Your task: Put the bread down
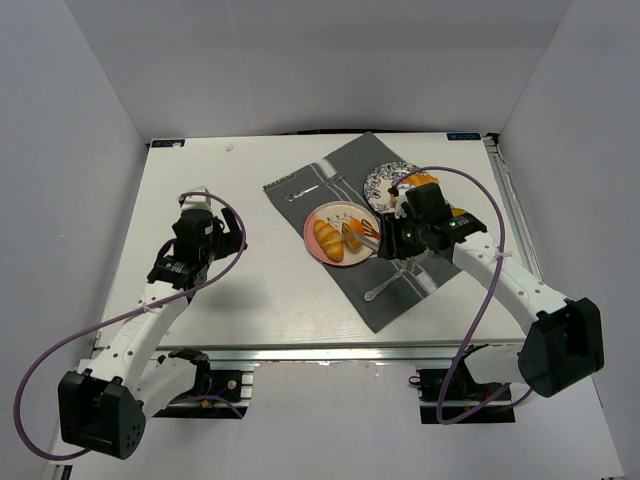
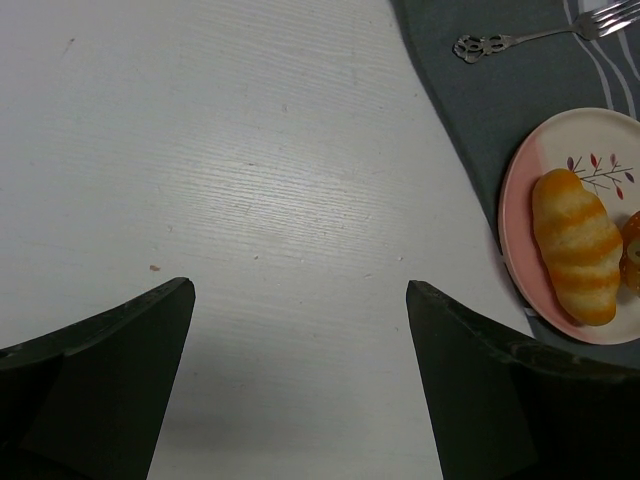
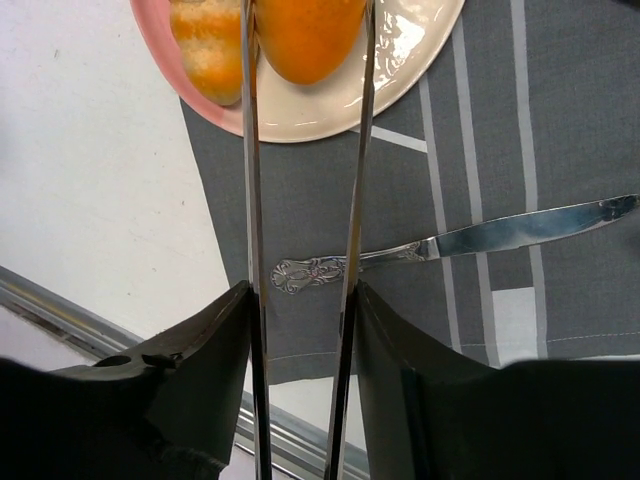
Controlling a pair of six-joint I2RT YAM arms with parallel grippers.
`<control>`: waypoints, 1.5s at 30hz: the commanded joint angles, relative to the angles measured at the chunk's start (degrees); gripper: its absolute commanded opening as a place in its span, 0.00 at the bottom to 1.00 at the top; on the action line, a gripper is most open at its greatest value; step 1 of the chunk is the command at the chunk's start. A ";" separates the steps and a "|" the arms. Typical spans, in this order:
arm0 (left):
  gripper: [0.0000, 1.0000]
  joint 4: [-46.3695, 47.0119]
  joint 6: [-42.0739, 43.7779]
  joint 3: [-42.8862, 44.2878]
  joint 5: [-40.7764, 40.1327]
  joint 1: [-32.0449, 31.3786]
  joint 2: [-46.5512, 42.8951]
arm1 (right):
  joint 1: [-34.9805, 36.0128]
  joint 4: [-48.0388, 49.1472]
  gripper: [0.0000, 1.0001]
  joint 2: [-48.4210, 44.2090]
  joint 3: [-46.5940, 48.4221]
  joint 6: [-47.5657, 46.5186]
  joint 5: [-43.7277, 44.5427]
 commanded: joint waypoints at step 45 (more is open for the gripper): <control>0.98 2.67 0.41 3.38 0.14 -0.29 8.74 | -28.54 9.02 0.57 19.61 33.31 -15.63 -7.26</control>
